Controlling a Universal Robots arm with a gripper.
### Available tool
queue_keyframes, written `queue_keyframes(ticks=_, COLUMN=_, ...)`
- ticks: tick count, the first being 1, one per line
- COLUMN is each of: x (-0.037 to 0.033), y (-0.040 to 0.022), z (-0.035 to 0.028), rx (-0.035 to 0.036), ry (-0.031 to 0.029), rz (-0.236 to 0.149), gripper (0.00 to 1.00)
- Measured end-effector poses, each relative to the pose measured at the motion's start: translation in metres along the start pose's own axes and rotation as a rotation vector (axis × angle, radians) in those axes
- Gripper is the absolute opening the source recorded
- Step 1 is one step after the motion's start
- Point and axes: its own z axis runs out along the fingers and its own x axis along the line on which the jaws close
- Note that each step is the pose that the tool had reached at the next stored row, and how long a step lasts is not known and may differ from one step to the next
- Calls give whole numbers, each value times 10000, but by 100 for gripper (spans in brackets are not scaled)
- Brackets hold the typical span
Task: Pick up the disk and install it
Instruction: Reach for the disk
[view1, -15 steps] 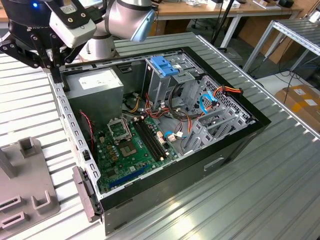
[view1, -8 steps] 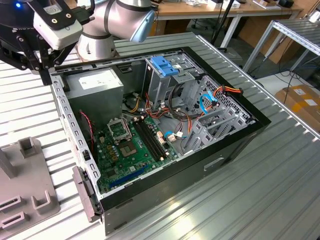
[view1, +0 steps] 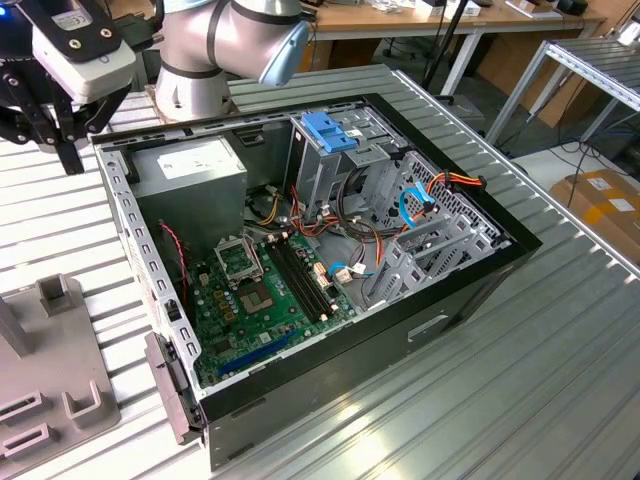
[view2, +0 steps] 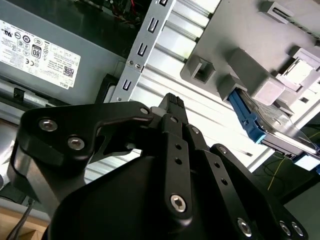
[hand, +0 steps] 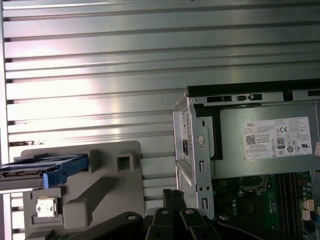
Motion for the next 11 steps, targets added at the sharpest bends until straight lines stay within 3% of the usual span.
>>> queue_keyframes(ticks=9, x=248, y=-19, z=-7, rx=0, ry=1, rz=0, gripper=11)
queue_keyframes(ticks=11, x=277, y=-21, z=-8, rx=1, ry=1, rz=-1, gripper=11)
